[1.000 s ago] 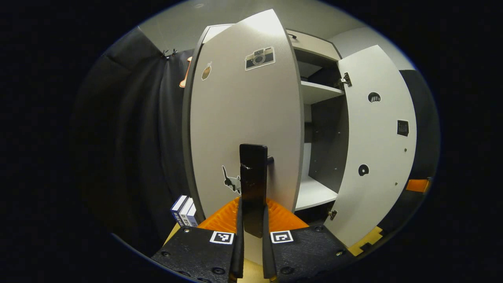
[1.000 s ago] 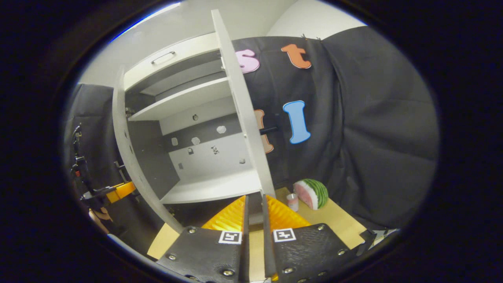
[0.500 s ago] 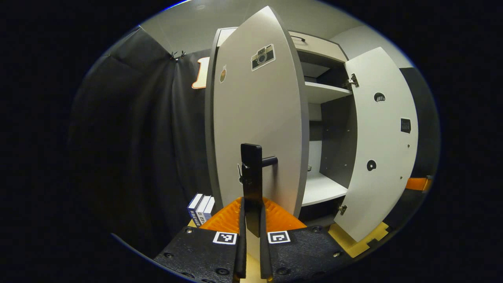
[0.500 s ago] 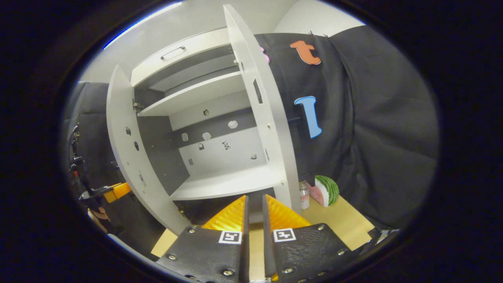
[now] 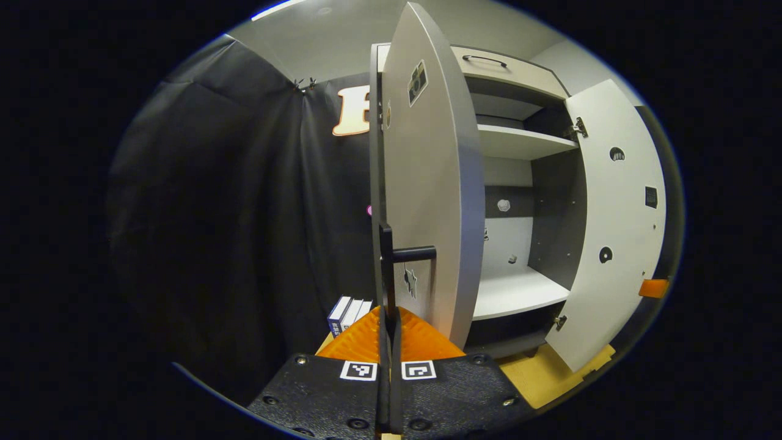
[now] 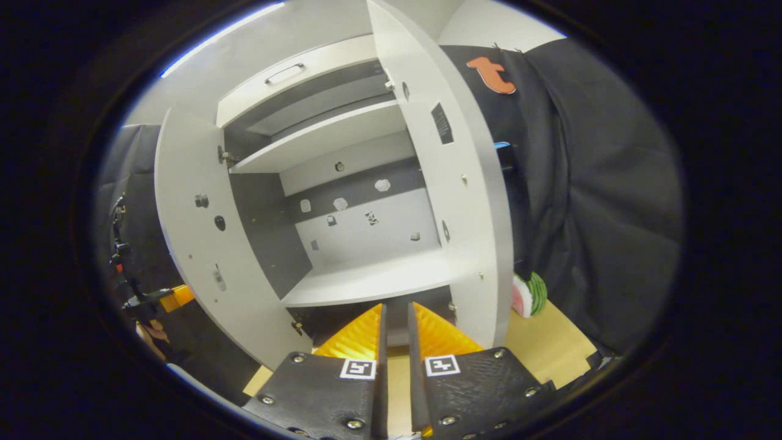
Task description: Open the right door of the double-door shoe cabinet with the right hand, and open the left door with the left hand.
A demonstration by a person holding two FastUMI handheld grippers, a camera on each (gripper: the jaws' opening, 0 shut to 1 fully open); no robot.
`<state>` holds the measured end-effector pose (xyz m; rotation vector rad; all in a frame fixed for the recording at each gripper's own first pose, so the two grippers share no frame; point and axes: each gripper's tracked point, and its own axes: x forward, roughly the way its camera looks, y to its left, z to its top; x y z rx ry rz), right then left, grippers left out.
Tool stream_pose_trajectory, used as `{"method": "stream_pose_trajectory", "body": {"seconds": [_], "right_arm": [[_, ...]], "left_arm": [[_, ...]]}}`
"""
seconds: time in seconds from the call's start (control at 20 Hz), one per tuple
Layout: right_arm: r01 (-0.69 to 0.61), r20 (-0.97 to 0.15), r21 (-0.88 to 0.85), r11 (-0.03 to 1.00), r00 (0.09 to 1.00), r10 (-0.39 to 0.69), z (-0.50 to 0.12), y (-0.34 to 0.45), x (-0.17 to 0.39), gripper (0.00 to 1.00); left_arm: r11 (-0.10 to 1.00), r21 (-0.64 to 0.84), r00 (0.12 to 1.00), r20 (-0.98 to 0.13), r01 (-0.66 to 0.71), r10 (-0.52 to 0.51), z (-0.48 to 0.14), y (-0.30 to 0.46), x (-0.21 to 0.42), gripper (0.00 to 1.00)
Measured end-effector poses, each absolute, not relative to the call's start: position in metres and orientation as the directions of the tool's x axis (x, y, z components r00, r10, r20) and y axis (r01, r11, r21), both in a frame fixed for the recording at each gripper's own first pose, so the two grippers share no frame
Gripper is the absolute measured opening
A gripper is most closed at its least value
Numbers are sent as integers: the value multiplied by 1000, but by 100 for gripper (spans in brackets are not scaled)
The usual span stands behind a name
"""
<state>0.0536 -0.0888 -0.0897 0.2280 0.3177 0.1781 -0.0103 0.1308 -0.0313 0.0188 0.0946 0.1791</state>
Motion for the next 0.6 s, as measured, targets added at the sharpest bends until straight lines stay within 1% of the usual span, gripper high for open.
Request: {"method": "stream_pose_trajectory", "body": {"seconds": [0.3,0.4,0.6], "right_arm": [[-160,-286,241,957,931,228,-87,-79,62,15],[-162,-288,243,956,929,231,-88,-76,65,15],[-173,-290,245,954,926,243,-88,-72,66,15]], "left_arm": [[979,48,975,-84,-200,204,-32,158,-12,0],[981,17,978,-76,-193,193,-30,160,-12,0],[983,14,981,-68,-182,183,-32,165,-13,0]]}}
